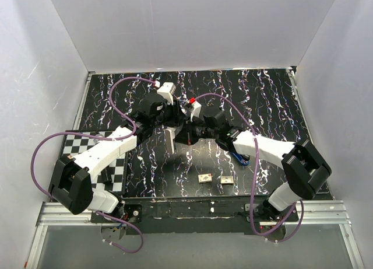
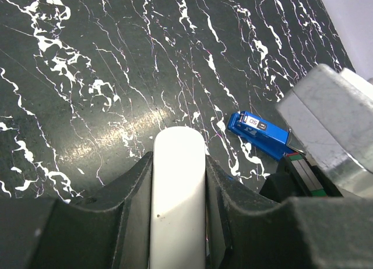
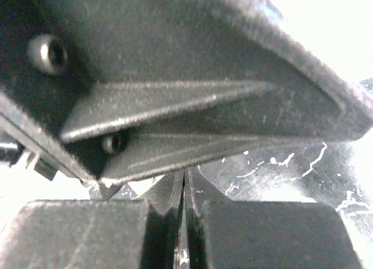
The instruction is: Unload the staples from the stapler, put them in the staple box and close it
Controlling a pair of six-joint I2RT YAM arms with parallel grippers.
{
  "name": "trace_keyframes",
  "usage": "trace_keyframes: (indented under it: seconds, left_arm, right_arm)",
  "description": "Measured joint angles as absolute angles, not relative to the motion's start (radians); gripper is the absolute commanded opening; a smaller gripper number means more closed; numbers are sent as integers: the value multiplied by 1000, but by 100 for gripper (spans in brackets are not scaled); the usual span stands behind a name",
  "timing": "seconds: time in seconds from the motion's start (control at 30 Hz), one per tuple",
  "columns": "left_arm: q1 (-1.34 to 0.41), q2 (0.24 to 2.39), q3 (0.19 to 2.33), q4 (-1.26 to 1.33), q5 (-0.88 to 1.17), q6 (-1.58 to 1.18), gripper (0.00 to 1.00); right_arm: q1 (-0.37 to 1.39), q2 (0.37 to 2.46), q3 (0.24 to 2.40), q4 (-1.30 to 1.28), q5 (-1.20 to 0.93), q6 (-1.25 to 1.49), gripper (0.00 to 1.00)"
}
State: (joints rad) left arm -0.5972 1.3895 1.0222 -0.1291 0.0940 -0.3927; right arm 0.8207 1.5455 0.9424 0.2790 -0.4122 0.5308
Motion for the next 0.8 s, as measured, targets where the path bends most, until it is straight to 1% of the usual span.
trace_keyframes:
  seconds: [0.07,0.2,0.3,0.5,0.8]
  left_arm:
    - [-597,1390,1023,-130,94,-393,0]
    - [-597,1390,1030,-133,95,-390,0]
    - [-597,1390,1030,-135,97,-385,0]
    - [-596,1362,1030,-157,115,-376,0]
    - [-596,1282,1029,-174,151,-357,0]
  right_arm:
    - [824,1532,937,264,-391,523,15]
    - [830,1456,906,216,-333,497,23]
    - [836,1392,891,175,-289,469,26]
    - [841,1305,876,72,-178,394,32]
    - [841,1206,867,-76,-10,335,33]
